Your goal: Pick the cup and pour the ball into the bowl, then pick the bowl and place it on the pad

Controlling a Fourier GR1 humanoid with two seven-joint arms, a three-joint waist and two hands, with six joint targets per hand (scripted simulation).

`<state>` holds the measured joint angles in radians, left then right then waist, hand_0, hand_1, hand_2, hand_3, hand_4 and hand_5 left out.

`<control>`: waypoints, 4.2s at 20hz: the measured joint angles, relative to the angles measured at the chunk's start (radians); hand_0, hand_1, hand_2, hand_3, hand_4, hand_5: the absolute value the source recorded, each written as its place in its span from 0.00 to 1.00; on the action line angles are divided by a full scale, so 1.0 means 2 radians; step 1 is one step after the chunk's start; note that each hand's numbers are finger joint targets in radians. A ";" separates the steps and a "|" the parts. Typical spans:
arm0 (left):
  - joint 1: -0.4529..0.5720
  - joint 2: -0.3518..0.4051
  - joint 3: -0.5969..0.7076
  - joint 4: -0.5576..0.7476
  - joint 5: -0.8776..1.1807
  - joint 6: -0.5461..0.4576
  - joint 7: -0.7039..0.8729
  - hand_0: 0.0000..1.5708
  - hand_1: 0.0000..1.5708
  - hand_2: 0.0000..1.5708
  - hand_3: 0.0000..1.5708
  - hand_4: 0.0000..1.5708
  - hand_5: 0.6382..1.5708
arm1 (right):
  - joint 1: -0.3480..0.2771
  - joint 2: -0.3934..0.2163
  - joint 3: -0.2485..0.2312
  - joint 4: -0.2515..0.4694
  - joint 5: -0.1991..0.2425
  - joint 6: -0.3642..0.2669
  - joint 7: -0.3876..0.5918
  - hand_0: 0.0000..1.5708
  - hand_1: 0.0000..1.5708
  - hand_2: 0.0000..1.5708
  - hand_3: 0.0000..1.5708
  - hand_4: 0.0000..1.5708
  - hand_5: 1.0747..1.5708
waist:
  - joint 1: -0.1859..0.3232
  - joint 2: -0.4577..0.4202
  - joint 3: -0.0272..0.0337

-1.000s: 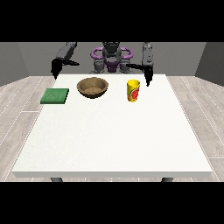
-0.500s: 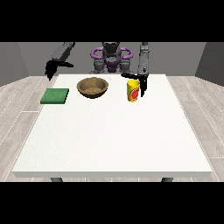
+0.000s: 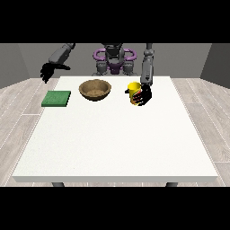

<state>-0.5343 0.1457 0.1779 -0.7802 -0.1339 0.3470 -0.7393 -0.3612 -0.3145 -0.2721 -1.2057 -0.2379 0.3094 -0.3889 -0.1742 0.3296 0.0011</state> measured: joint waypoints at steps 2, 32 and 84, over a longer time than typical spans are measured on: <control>-0.010 0.002 0.003 0.007 -0.009 0.027 -0.005 0.85 0.85 1.00 1.00 0.55 0.93 | -0.004 -0.011 -0.007 0.001 -0.006 0.010 -0.003 0.00 0.00 0.00 0.00 0.00 0.97 | -0.008 0.005 0.0010; -0.074 -0.056 -0.247 -0.020 -0.387 0.101 0.394 0.65 0.65 1.00 1.00 0.60 1.00 | 0.048 -0.089 -0.072 0.253 0.005 0.047 -0.059 0.00 0.00 0.03 0.00 0.00 0.96 | 0.110 -0.183 0.0000; -0.137 -0.024 -0.304 -0.166 -0.564 -0.065 0.502 0.31 0.31 1.00 0.99 0.56 0.99 | -0.038 -0.058 -0.051 0.310 0.007 0.004 -0.016 0.00 0.00 0.00 0.00 0.30 0.97 | 0.147 -0.158 -0.0025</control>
<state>-0.8075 0.0986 -0.4292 -1.1128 -1.2623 0.2162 0.2638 -0.4370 -0.4299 -0.3741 -0.5855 -0.2236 0.3167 -0.4218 0.1198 0.0136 -0.0038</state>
